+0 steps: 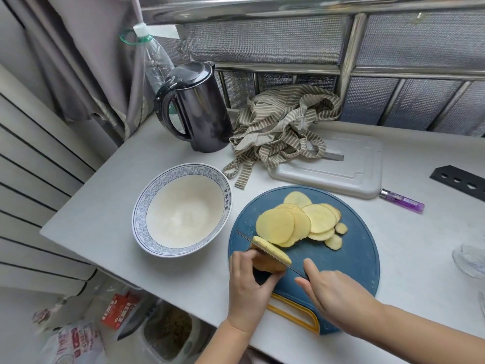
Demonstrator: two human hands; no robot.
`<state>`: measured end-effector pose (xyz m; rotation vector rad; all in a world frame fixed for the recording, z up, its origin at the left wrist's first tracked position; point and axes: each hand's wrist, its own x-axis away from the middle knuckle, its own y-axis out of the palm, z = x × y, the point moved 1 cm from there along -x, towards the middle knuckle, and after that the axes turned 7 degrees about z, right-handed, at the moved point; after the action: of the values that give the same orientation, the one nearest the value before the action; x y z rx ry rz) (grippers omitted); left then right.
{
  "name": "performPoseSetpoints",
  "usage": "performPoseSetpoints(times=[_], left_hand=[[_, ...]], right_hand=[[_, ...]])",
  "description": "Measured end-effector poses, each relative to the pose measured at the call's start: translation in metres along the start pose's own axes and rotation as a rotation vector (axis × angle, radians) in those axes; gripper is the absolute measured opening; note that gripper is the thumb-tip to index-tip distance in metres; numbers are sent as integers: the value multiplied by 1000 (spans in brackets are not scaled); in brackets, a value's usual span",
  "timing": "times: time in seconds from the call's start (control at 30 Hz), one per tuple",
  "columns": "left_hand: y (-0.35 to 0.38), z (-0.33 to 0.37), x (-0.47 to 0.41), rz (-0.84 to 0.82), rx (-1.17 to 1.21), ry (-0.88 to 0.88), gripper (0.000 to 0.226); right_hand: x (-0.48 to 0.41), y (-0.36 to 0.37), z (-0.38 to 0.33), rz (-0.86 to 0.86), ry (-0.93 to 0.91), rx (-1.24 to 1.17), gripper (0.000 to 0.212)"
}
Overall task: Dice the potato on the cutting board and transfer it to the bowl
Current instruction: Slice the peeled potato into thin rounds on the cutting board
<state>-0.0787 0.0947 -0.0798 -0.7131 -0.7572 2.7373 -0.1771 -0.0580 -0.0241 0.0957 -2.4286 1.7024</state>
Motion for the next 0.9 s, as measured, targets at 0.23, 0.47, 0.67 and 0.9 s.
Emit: performPoseSetpoints(times=[0.23, 0.47, 0.67, 0.9], left_hand=[[-2, 3, -5, -142, 210, -410, 87], [-6, 7, -17, -214, 87, -449, 86], [-11, 15, -20, -204, 67, -456, 87], [-13, 18, -17, -208, 45, -501, 79]], right_hand=[[1, -4, 0, -12, 0, 1, 52], [2, -3, 3, 12, 11, -10, 60], [4, -5, 2, 23, -8, -12, 63], [27, -13, 13, -60, 50, -1, 62]])
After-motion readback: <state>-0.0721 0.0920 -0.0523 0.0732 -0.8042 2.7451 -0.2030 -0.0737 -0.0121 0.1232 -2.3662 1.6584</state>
